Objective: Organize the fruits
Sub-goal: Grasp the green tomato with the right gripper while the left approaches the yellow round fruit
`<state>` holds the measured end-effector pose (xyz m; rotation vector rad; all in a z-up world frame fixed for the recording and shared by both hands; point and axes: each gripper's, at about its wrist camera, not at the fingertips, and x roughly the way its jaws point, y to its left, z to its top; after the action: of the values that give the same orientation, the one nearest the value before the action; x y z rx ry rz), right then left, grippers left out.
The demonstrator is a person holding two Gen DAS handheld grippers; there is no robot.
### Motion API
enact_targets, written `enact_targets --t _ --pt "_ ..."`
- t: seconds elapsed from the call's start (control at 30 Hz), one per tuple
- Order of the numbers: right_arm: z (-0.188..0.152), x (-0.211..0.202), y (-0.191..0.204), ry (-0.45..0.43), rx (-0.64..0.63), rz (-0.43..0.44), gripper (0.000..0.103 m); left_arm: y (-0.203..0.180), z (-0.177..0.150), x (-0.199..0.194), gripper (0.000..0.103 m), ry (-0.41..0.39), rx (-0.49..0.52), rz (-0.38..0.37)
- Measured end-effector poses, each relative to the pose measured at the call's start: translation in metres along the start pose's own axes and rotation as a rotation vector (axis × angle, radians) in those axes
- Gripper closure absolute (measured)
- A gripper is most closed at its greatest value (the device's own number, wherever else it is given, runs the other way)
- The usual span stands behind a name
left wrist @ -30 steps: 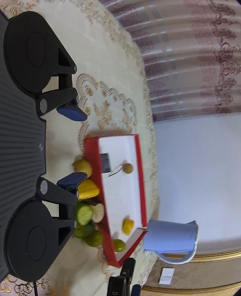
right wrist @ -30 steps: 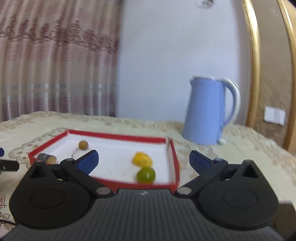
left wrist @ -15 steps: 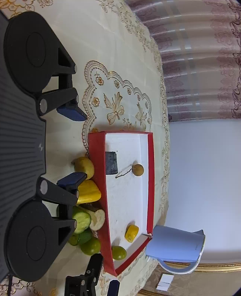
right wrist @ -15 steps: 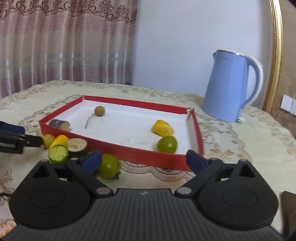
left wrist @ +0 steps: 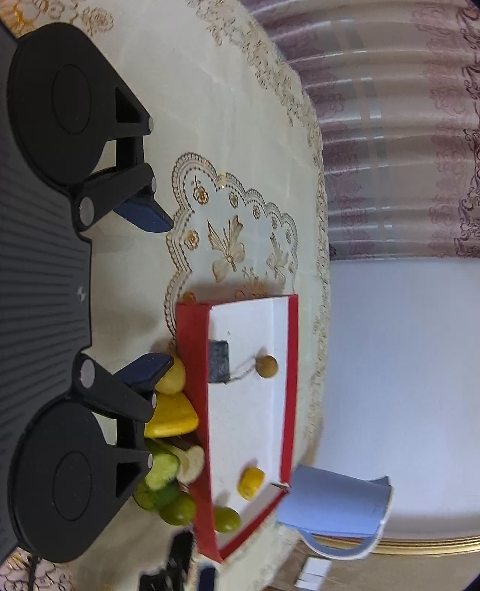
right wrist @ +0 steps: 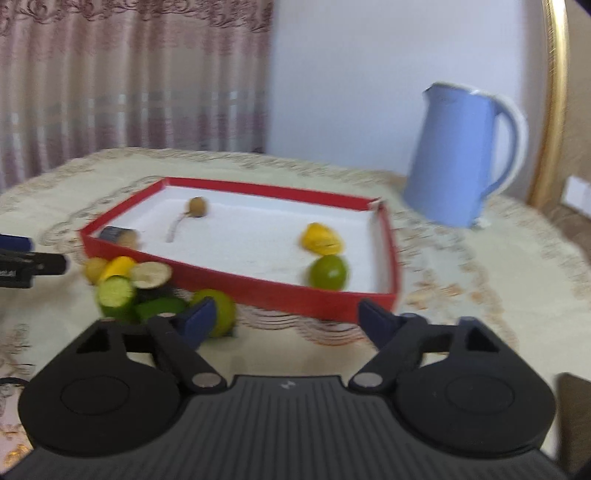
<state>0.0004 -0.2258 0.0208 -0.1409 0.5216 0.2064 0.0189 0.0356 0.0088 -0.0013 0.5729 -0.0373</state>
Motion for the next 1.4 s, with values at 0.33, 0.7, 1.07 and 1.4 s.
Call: enact_targets --t 0.33,0.7,1.07,1.4 --pt "0.0 -0.004 0.011 0.014 -0.095 0.093 0.055 0.003 -0.008 0.011 0.031 0.034 -0.024 -0.031" --pt "0.004 0.014 0.025 0.05 -0.159 0.138 0.065 0.009 -0.009 0.013 0.031 0.046 -0.059 -0.046" --pt "0.006 0.03 0.01 0.079 -0.059 0.217 0.07 0.007 -0.007 0.014 0.029 0.048 -0.047 -0.047" --pt "0.008 0.035 0.025 0.092 -0.079 0.126 0.067 0.007 -0.008 0.014 0.024 0.043 -0.047 -0.064"
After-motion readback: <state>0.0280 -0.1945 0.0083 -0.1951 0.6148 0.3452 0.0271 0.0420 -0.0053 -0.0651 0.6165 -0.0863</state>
